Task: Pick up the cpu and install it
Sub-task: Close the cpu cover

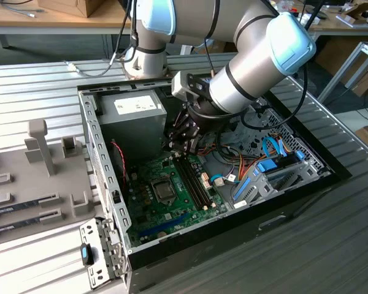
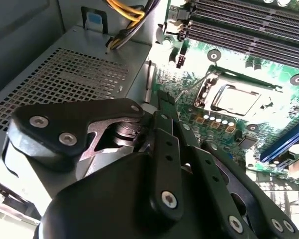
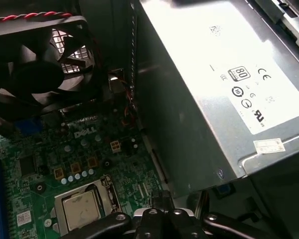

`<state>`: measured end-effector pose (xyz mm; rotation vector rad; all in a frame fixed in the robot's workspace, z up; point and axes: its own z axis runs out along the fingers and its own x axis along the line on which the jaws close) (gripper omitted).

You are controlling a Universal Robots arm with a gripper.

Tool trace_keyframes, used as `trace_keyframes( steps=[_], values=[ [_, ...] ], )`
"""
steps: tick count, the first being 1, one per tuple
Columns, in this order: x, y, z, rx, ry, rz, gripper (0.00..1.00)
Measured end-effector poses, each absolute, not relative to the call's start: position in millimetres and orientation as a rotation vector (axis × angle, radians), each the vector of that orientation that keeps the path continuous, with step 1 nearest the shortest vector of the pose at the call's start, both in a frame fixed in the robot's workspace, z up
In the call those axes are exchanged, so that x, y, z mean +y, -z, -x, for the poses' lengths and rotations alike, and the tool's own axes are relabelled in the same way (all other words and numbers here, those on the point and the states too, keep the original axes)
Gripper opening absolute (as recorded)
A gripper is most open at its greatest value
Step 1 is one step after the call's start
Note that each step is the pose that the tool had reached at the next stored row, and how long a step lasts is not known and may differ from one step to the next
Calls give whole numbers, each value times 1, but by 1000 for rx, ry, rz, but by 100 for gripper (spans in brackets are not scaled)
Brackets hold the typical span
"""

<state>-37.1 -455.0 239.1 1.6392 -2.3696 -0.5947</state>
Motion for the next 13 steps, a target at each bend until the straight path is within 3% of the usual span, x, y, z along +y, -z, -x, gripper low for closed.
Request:
trace_keyframes(
  steps=[6, 13],
  values=[
    [-455, -238, 37, -2369, 593, -1644, 11],
    [-455, -238, 38, -2476, 484, -1744, 11]
  ],
)
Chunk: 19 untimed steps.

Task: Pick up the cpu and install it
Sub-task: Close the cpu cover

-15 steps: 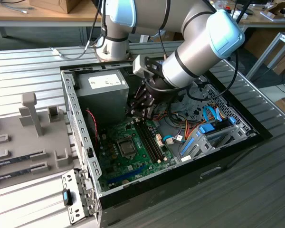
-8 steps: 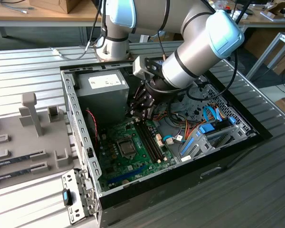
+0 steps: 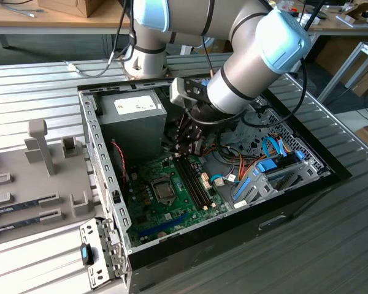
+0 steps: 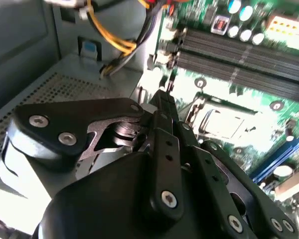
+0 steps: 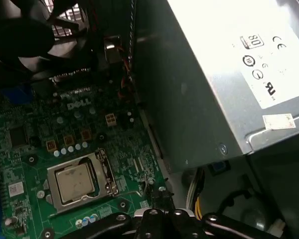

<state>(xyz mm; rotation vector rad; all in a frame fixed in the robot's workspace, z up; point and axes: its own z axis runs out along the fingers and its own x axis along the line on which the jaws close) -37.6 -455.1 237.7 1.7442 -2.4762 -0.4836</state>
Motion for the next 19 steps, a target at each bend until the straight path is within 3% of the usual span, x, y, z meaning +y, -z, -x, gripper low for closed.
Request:
trace_keyframes(
  steps=[9, 15, 19],
  values=[
    [-455, -237, 38, -2602, 329, -1873, 11],
    [-455, -237, 39, -2623, 299, -1897, 11],
    [-455, -237, 39, -2536, 188, -1937, 11]
  ],
)
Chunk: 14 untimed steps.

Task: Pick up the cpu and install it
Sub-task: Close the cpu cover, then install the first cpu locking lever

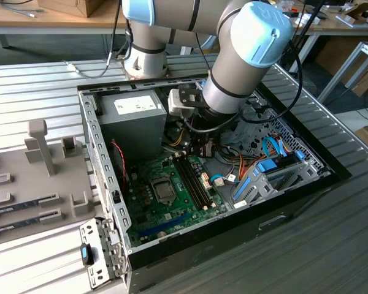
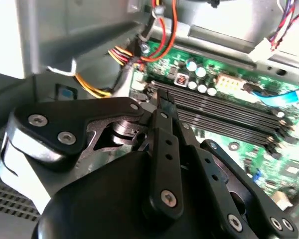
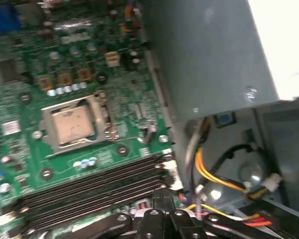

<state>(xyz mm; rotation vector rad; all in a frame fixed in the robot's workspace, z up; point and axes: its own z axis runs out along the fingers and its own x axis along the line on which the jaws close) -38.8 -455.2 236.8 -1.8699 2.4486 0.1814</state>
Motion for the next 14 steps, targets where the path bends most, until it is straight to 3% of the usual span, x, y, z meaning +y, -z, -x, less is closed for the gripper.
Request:
trace_keyframes(
  steps=[14],
  values=[
    [-453, -239, 40, 2334, -227, 2007, 11]
  ],
)
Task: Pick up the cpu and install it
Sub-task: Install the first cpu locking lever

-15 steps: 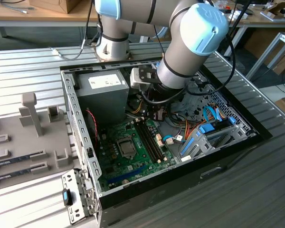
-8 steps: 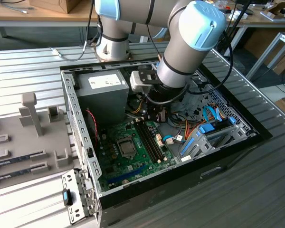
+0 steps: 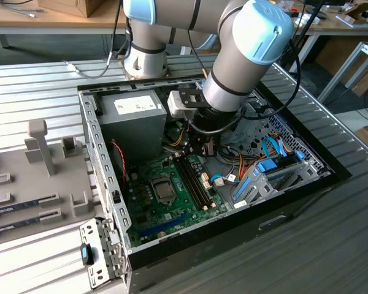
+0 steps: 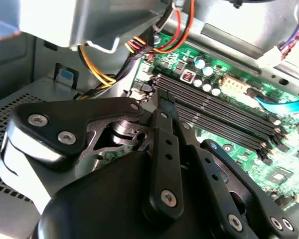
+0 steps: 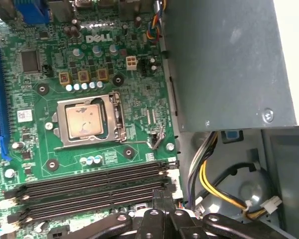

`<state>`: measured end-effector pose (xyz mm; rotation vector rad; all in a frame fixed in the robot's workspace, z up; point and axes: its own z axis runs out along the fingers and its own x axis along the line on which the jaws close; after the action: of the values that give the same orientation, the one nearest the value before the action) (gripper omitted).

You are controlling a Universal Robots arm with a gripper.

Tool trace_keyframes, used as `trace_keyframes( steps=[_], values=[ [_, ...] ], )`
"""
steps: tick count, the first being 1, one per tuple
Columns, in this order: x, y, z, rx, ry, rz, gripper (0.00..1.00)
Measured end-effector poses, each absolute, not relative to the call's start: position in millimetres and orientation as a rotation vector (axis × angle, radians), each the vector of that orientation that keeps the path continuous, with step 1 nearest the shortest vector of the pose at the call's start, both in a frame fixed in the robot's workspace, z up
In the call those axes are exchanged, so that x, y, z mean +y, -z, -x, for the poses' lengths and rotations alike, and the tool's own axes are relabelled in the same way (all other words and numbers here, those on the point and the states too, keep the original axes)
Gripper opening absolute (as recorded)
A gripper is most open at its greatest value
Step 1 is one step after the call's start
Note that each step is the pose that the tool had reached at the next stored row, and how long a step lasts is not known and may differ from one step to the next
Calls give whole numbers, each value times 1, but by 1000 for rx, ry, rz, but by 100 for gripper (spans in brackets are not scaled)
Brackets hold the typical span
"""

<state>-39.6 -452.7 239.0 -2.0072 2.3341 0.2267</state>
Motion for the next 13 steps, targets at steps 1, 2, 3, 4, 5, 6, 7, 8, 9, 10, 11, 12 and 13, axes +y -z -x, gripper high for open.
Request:
trace_keyframes(
  steps=[1, 2, 3, 4, 5, 6, 7, 8, 9, 10, 11, 12, 13],
  values=[
    [-452, -239, 41, 2326, -238, 2005, 11],
    [-452, -239, 42, 2322, -246, 2002, 11],
    [-452, -238, 44, 2317, -254, 2000, 11],
    [-451, -238, 47, 2309, -265, 1998, 11],
    [-451, -237, 51, 2299, -279, 1996, 11],
    [-451, -236, 57, 2289, -292, 1994, 11],
    [-450, -235, 63, 2283, -299, 1994, 11],
    [-450, -235, 67, 2280, -302, 1995, 11],
    [-450, -235, 70, 2277, -302, 1998, 11],
    [-450, -235, 71, 2276, -302, 2000, 11],
    [-450, -235, 73, 2274, -302, 2003, 11],
    [-450, -235, 75, 2270, -302, 2007, 11],
    [-450, -235, 77, 2266, -303, 2013, 11]
  ],
)
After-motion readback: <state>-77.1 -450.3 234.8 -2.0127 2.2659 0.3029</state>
